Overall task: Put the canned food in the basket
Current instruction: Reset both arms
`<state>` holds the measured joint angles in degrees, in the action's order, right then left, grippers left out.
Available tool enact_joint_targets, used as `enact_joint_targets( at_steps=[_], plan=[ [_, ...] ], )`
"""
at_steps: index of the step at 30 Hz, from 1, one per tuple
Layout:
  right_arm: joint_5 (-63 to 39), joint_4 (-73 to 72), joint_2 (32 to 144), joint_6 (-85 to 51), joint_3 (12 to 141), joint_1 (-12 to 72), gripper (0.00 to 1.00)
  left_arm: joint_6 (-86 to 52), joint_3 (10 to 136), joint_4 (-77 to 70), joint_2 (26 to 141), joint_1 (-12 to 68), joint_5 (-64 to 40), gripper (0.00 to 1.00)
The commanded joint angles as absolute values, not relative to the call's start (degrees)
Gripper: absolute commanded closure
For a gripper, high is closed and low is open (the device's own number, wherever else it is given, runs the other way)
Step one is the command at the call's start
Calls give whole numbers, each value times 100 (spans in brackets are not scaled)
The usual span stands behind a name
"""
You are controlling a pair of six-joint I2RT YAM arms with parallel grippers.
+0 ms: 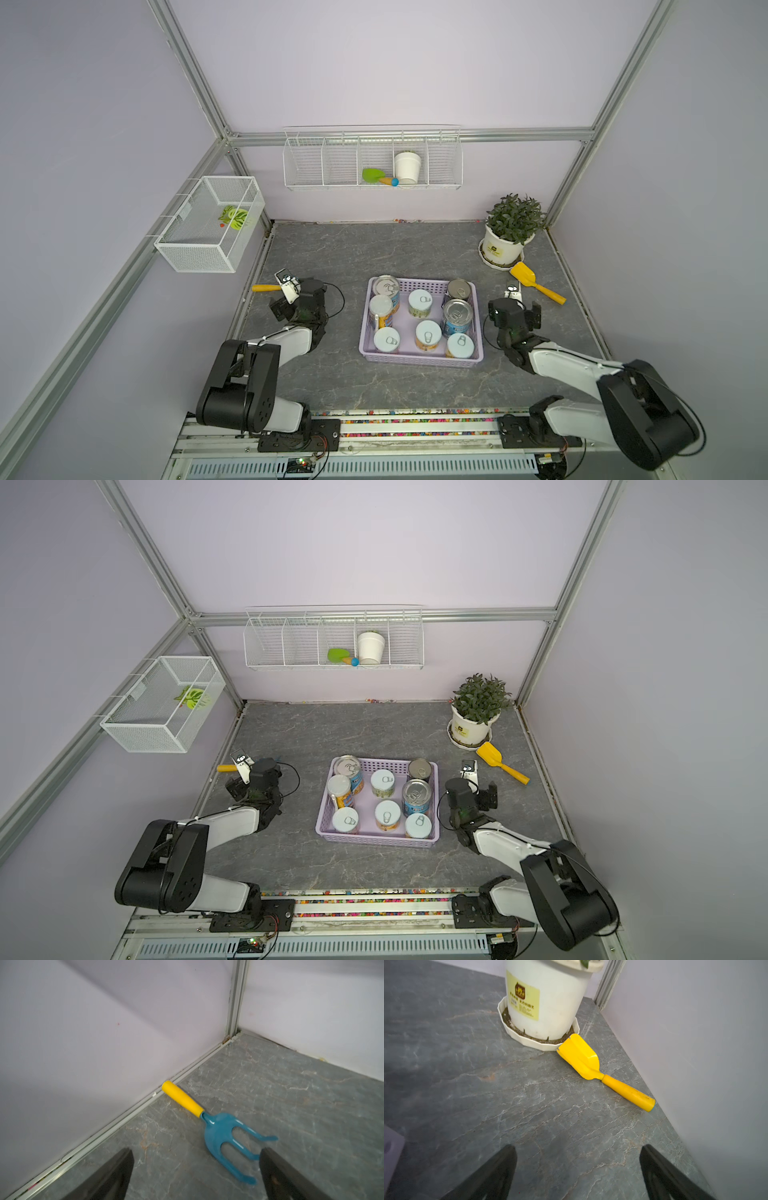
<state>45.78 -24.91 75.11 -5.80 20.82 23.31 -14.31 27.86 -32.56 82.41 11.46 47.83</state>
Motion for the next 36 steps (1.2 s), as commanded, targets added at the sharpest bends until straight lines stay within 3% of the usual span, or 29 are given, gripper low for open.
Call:
enact_joint_targets(
  at_steps=[1,3,5,7,8,10,13,15,16,18,20,22,23,26,29,36],
  plan=[
    [4512,-3577,7836,-148,2359,2403,4,-871,2553,-3991,8179,1083,4688,1],
    [4037,-3819,8193,8,2539,2248,2,-891,2506,-4125,8228,921,4273,1],
    [3751,-2888,8575,-106,3217,2078,3,-172,2069,-5821,8700,854,3753,4],
    [3428,-2373,8861,-6,3617,2046,4,-371,2595,-4442,8629,975,3669,4],
    [3262,-2308,8830,48,3613,2049,4,-236,2669,-4548,8733,980,3699,0],
    [3282,-2846,8455,73,3118,2061,1,-221,2599,-4626,8722,965,3547,0],
    [2871,-4487,7709,685,1861,1913,1,-379,2317,-4670,8467,355,1642,0],
    [3115,-5792,7739,868,1297,1817,1,-106,1551,-6566,8817,248,1047,0],
    [3079,-5797,7767,876,1312,1781,1,-30,1326,-7165,8972,263,1115,0],
    [2035,-5672,8138,836,1493,1478,1,-276,1688,-5780,8553,272,1218,0],
    [2544,-6249,8677,478,1604,1234,2,-147,1884,-5794,8789,266,1168,0],
    [1094,-6169,8887,-64,1644,416,1,-166,1910,-5742,8792,264,1158,0],
    [956,-5934,8959,-101,1853,343,1,-213,2008,-5397,8677,264,1164,0],
    [961,-4312,8698,-205,2422,329,1,-195,1981,-5514,8727,262,1168,0],
    [954,-5203,8928,-110,2189,348,1,-277,2062,-5275,8683,204,1079,0],
    [1028,-4765,8778,-170,2286,354,1,-279,2065,-5245,8674,202,1079,0]
  ],
)
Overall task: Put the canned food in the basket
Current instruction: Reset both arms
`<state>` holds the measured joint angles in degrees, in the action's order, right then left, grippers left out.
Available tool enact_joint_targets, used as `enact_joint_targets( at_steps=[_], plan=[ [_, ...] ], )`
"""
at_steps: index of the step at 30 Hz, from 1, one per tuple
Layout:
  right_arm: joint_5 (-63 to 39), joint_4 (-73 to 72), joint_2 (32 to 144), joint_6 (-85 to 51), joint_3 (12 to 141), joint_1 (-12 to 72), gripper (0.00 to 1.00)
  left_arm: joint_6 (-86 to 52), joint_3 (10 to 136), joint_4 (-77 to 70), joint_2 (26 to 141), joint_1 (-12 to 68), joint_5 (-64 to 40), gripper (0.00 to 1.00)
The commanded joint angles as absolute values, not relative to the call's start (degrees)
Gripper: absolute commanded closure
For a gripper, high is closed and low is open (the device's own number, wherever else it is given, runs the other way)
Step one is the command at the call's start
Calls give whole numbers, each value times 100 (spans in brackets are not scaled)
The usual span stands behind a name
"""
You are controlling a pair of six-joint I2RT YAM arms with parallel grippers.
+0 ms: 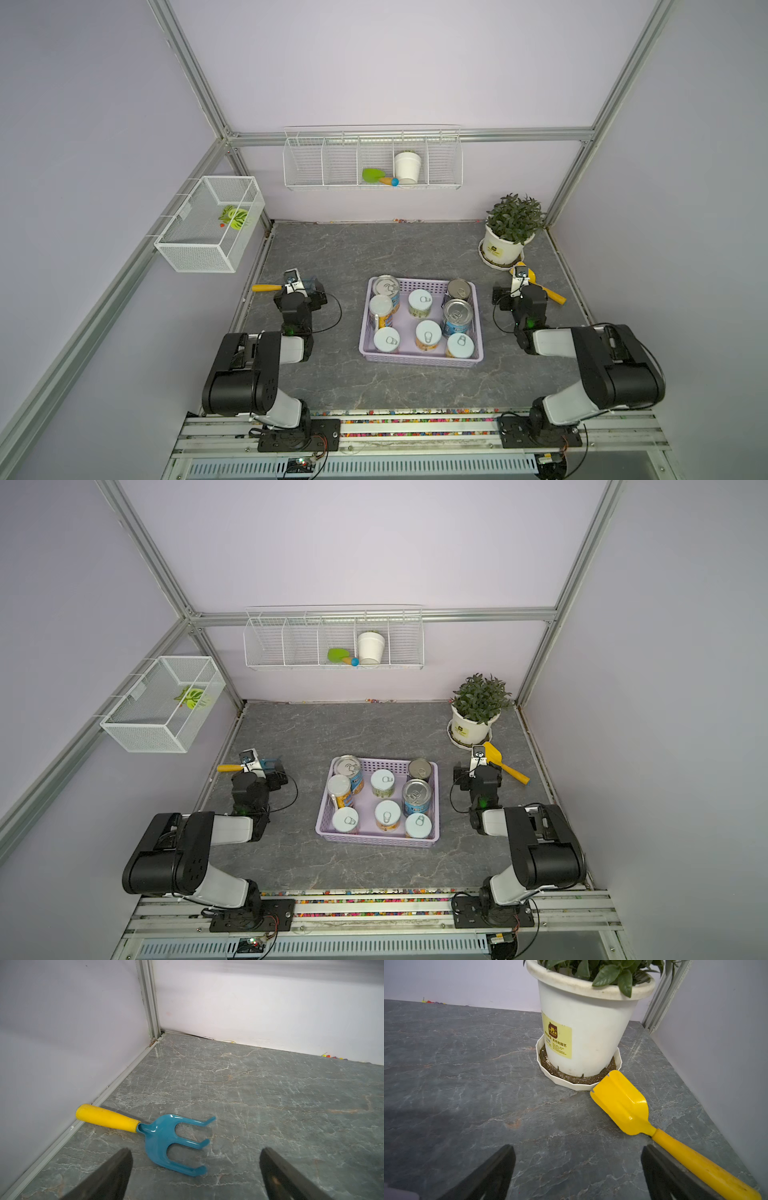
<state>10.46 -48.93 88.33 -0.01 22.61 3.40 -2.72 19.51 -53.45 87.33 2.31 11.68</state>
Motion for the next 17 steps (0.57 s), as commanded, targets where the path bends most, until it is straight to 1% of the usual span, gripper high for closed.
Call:
enact_joint_targets(
  at_steps=[1,17],
  plan=[
    [1049,-4634,8736,-195,2334,355,1,-275,2065,-5249,8674,203,1087,0],
    [1037,-4568,8712,-180,2340,358,1,-283,2065,-5243,8678,204,1078,0]
  ],
)
